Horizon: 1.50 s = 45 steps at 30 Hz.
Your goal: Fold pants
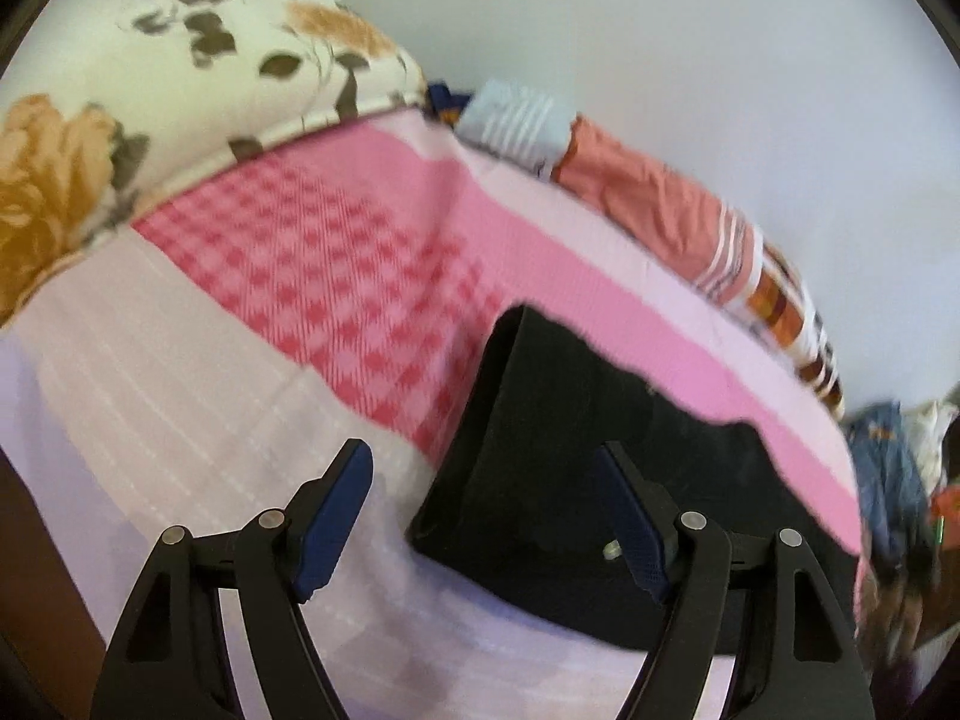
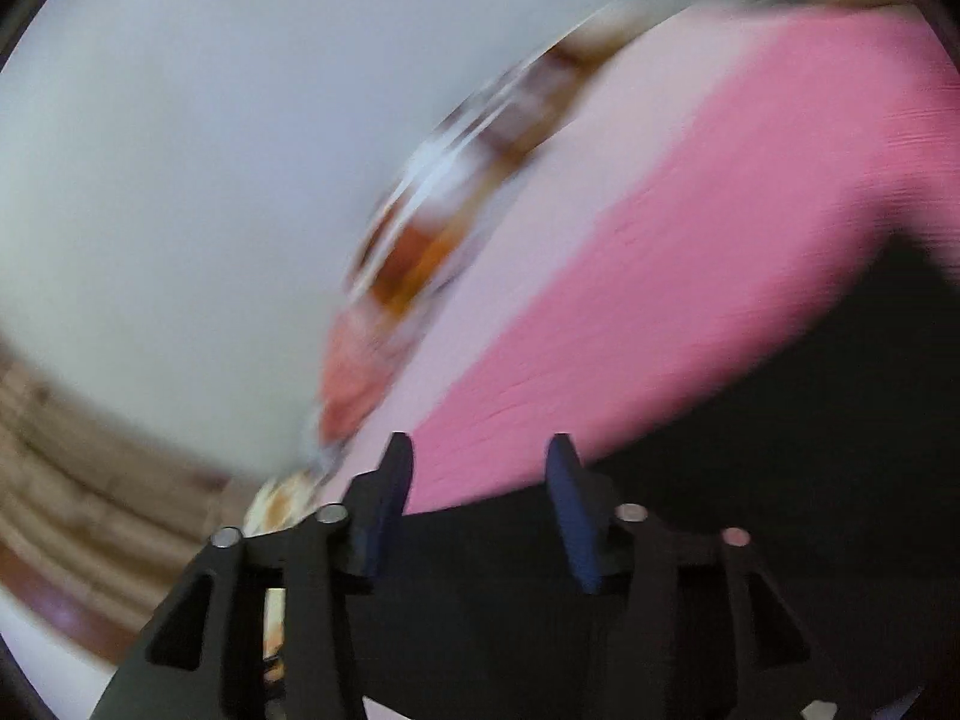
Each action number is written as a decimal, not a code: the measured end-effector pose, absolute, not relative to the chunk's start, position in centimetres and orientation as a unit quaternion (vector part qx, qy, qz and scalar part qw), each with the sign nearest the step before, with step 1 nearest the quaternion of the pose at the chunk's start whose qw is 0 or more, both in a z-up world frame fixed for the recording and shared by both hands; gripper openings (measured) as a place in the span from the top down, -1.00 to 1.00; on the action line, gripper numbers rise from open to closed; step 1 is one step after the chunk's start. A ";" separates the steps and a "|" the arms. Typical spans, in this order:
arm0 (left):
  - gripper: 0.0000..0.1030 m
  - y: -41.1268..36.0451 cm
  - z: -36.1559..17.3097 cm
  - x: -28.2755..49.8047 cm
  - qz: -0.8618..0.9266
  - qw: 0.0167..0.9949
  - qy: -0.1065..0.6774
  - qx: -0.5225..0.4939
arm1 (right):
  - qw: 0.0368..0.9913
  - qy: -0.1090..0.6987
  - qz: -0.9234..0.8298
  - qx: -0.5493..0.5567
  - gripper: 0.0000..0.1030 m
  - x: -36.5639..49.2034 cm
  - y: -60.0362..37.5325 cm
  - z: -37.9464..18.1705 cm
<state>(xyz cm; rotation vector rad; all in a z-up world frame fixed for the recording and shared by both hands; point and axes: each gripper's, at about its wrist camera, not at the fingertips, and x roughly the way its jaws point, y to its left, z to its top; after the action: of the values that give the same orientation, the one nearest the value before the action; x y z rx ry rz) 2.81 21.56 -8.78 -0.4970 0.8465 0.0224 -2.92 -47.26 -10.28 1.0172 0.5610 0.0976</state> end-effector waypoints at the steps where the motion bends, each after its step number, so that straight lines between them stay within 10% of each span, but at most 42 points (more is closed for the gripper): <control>1: -0.49 21.3 -8.2 2.7 0.007 0.882 0.403 -0.243 | 0.833 0.261 0.007 0.487 0.05 -6.2 -49.8 -10.8; 8: -0.51 14.3 -6.8 3.6 -0.057 0.872 0.427 -0.233 | 0.796 0.229 -0.101 0.551 0.05 -20.6 -57.3 -15.6; 23: -0.51 5.6 -6.7 3.1 -0.108 0.857 0.473 -0.173 | 0.799 0.240 -0.030 0.550 0.05 -16.6 -53.7 -18.9; 31: -0.51 6.8 -8.5 3.0 -0.097 0.841 0.490 -0.206 | 0.799 0.259 -0.069 0.539 0.38 -14.4 -52.9 -18.6; 33: -0.51 6.8 -8.5 3.0 -0.096 0.843 0.488 -0.205 | 0.797 0.284 -0.088 0.526 0.75 -13.8 -52.7 -18.3; 45: -0.51 9.8 -9.3 2.7 -0.080 0.840 0.485 -0.230 | 0.834 0.289 0.052 0.468 0.81 -5.4 -40.8 -8.9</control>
<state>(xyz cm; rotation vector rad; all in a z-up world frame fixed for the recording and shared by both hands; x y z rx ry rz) 2.71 9.80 -9.34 -0.4861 1.0244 -0.1687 -5.38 -40.84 -8.90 0.9914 0.6123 0.1093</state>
